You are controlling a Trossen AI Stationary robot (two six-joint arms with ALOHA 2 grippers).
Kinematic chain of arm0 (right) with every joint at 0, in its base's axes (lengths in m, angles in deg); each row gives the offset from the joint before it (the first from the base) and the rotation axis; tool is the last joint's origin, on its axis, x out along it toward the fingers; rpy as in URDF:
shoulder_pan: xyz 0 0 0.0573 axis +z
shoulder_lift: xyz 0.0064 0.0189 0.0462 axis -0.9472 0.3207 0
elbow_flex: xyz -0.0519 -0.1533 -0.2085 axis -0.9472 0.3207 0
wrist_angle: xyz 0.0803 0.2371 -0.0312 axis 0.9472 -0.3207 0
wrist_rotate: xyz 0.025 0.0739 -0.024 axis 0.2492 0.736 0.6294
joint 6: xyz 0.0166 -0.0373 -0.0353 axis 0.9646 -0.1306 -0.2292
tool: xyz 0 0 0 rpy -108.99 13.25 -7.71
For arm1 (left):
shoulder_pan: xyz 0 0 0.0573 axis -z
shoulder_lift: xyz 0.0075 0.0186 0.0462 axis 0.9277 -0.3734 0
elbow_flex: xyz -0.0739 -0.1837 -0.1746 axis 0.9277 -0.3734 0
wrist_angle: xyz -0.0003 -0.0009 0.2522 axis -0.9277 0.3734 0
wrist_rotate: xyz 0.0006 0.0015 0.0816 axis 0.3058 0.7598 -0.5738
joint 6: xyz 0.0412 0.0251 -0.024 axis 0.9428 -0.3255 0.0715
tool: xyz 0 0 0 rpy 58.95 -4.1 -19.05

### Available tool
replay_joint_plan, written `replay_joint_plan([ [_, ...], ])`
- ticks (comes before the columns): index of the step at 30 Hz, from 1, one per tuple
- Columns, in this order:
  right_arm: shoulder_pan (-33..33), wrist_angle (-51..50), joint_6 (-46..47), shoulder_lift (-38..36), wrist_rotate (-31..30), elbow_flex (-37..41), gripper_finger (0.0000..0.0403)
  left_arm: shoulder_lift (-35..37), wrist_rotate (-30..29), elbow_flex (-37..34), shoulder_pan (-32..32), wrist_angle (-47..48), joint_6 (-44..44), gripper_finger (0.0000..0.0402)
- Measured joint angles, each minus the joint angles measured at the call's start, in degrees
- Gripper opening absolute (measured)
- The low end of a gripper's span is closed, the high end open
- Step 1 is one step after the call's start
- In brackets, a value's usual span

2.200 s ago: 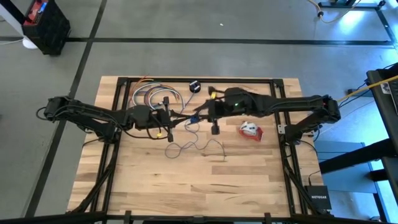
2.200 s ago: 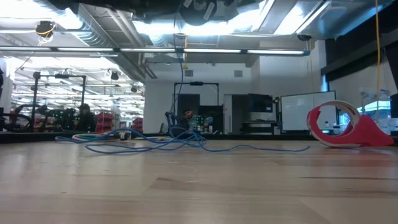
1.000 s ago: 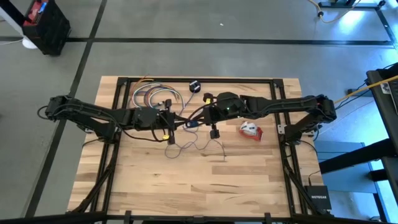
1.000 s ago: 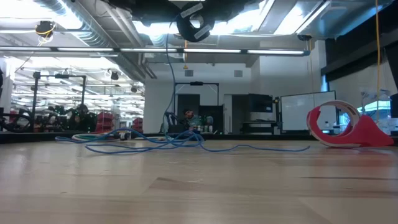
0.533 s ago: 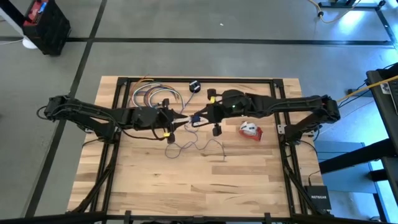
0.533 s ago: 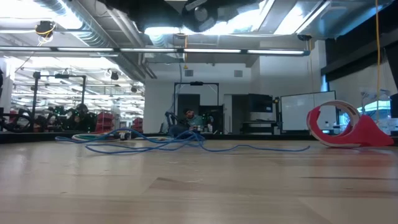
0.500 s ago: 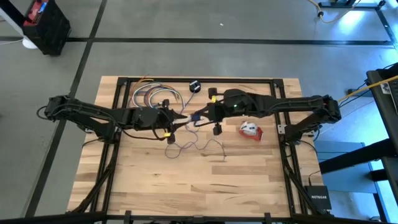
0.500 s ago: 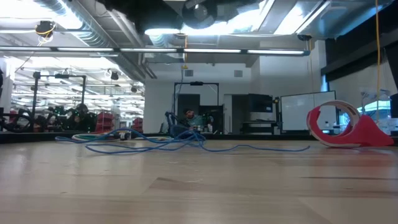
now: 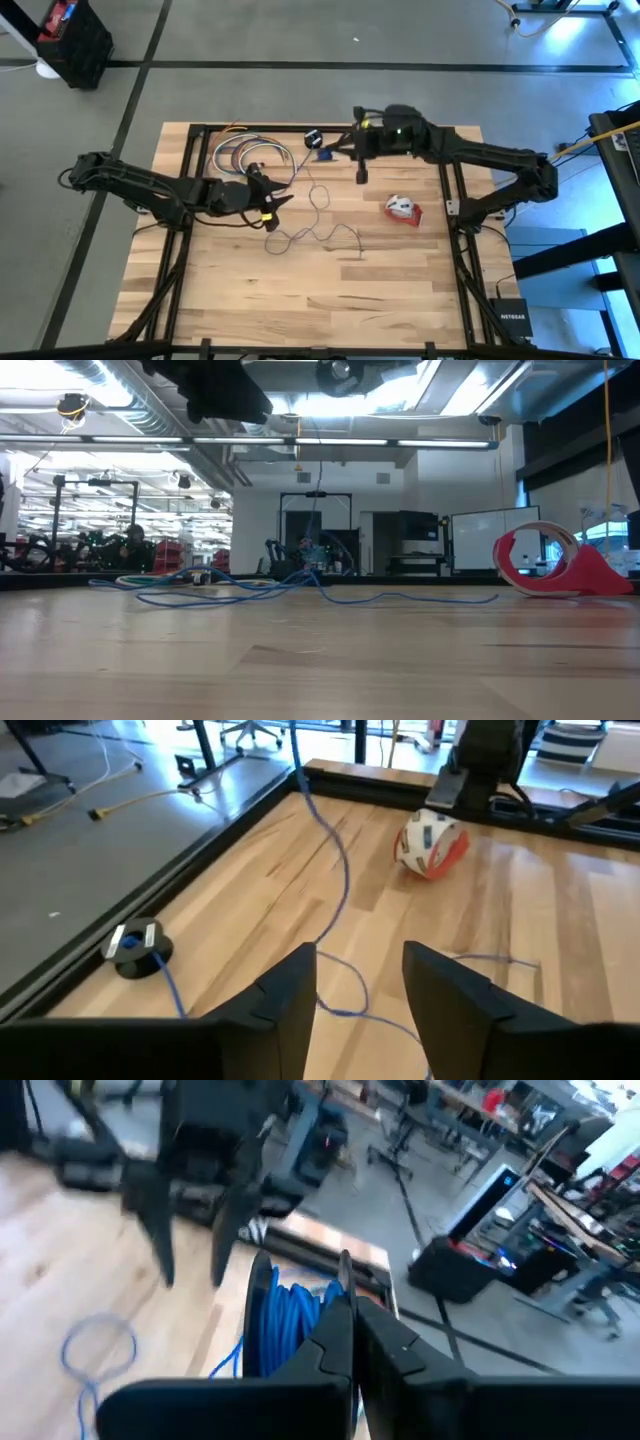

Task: Coil cords
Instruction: Coil the blue wire onto the spool

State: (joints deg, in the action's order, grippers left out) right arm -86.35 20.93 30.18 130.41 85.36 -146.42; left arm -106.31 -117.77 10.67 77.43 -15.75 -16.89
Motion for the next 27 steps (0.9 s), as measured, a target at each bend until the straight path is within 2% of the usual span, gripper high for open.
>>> replay_joint_plan([
  [4, -1.6, 4.13, 2.41, 2.33, 6.4, 0.01, 0.0004, 0.02, -3.12, 0.0, 2.77, -0.23, -1.82, 0.0136],
  [11, -1.61, 10.1, 3.38, 7.36, 8.53, 0.08, 0.0003, 0.82, -15.14, 0.0, 11.35, 2.7, -3.18, 0.0126],
  [15, -2.09, 15.86, 6.07, 9.5, 10.1, 0.14, 0.0003, 0.9, -19.57, 0.0, 14.87, 3.41, -4.39, 0.0122],
  [18, -2.33, 25.88, 10.54, 10.84, 12.11, 2.88, 0.0003, 0.9, -20.49, 0.0, 16.09, 3.09, -4.58, 0.0119],
  [23, -2.17, 41.32, 15.31, 11.61, 11.04, 10.26, 0.0003, 0.9, -20.62, 0.0, 16.69, 3.16, -6.46, 0.012],
  [27, -0.42, 49.56, 19.91, 11.5, 10.89, 14.62, 0.0003, 0.85, -20.61, 0.0, 16.66, 1.78, -7.58, 0.012],
])
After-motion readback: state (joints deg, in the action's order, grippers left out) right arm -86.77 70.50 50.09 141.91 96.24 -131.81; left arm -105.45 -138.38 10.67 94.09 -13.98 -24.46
